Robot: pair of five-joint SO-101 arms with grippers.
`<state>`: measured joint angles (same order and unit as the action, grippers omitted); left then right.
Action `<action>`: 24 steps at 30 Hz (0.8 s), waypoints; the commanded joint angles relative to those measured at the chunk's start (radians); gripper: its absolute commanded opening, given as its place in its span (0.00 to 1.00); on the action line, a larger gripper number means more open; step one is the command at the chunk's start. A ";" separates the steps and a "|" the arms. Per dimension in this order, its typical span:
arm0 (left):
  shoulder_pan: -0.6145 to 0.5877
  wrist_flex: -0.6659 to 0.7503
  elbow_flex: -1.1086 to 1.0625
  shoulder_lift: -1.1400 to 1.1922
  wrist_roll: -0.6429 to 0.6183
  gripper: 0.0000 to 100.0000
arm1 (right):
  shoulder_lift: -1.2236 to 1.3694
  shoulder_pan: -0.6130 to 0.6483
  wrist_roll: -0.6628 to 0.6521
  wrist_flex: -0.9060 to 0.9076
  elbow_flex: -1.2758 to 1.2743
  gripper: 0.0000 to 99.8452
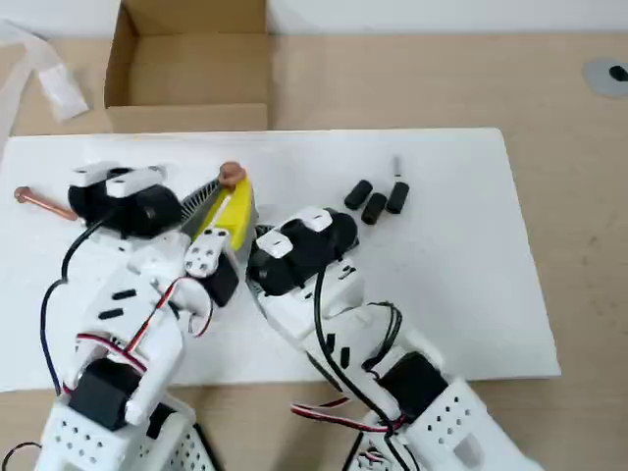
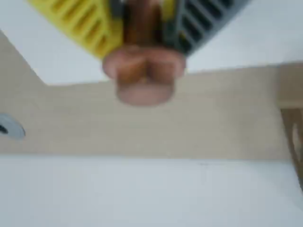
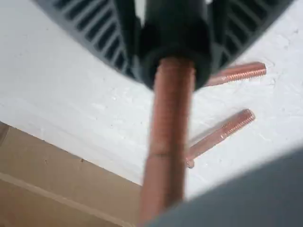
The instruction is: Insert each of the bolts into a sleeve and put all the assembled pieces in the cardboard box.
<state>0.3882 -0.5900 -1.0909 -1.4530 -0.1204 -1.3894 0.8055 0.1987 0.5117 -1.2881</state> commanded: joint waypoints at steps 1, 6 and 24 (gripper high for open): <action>0.061 -0.072 -0.005 -0.039 0.000 0.00 | -0.012 0.002 0.009 -0.015 0.016 0.01; 0.126 -0.114 -0.002 -0.059 0.018 0.01 | -0.012 0.002 0.009 -0.015 0.016 0.01; 0.118 -0.540 0.358 -0.019 -0.008 0.18 | 0.025 -0.019 0.005 -0.009 0.019 0.01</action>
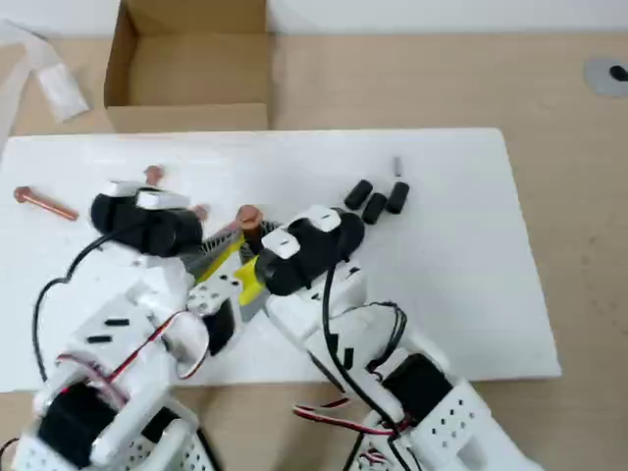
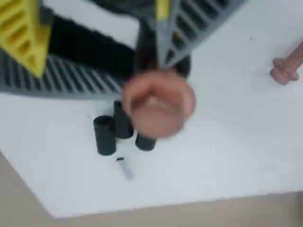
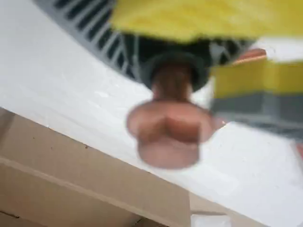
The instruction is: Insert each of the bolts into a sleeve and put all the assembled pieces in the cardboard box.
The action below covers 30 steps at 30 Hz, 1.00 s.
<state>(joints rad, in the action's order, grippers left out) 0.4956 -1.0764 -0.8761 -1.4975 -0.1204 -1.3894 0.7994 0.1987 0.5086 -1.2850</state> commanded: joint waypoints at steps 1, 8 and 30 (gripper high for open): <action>0.000 -0.080 0.189 0.051 -0.008 0.18 | 0.058 -0.033 0.008 -0.006 0.030 0.01; -0.256 -0.195 0.470 0.265 0.000 0.17 | 0.493 -0.160 0.051 -0.005 0.423 0.01; -0.663 -0.057 0.247 0.337 0.127 0.06 | 2.298 -0.311 -0.044 -0.005 2.404 0.01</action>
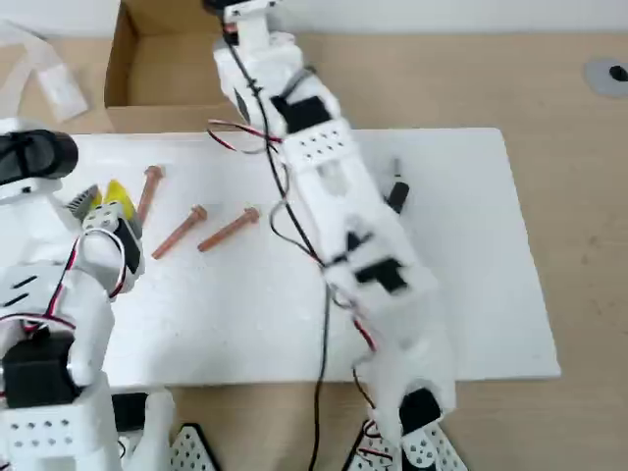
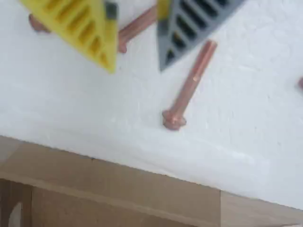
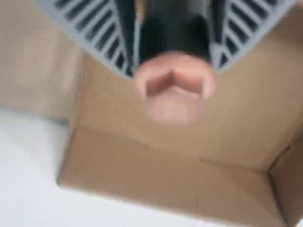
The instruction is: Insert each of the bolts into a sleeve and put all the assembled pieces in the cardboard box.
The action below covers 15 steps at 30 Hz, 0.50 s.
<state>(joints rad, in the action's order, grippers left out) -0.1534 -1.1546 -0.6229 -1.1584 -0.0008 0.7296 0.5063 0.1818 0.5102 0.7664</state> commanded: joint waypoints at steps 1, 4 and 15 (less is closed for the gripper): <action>-0.014 0.021 -0.009 -0.002 0.008 0.06 | 0.255 -0.018 -0.038 -0.006 0.435 0.01; -0.012 0.023 -0.025 -0.002 0.008 0.06 | 0.458 -0.018 -0.084 -0.006 0.645 0.01; -0.048 0.061 -0.075 0.013 -0.002 0.11 | 0.684 -0.016 -0.100 0.072 0.846 0.27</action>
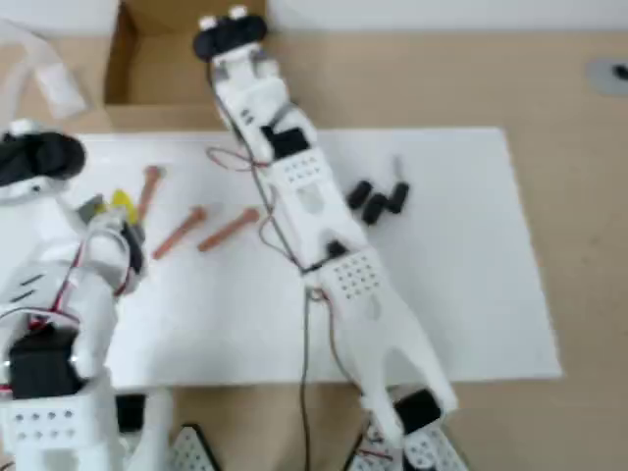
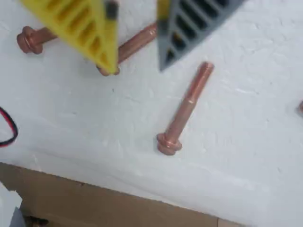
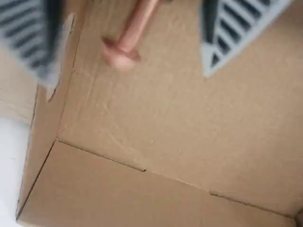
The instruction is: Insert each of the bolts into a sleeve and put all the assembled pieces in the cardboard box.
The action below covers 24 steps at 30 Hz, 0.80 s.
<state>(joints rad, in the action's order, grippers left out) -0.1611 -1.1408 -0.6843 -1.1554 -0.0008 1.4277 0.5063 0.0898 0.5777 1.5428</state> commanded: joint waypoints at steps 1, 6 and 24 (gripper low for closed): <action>-0.069 0.084 -0.028 0.021 -0.021 0.13 | -0.016 -0.018 -0.008 0.006 0.079 0.27; -0.287 0.187 0.020 0.260 -0.192 0.17 | -0.116 -0.019 0.009 0.216 0.125 0.27; -0.414 -0.213 1.278 1.670 -0.672 0.16 | -0.366 -0.028 0.127 0.664 0.124 0.27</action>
<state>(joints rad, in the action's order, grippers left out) -0.5631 -1.2712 0.3851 0.3974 -0.5992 1.1623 0.5063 0.2079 1.2298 1.6134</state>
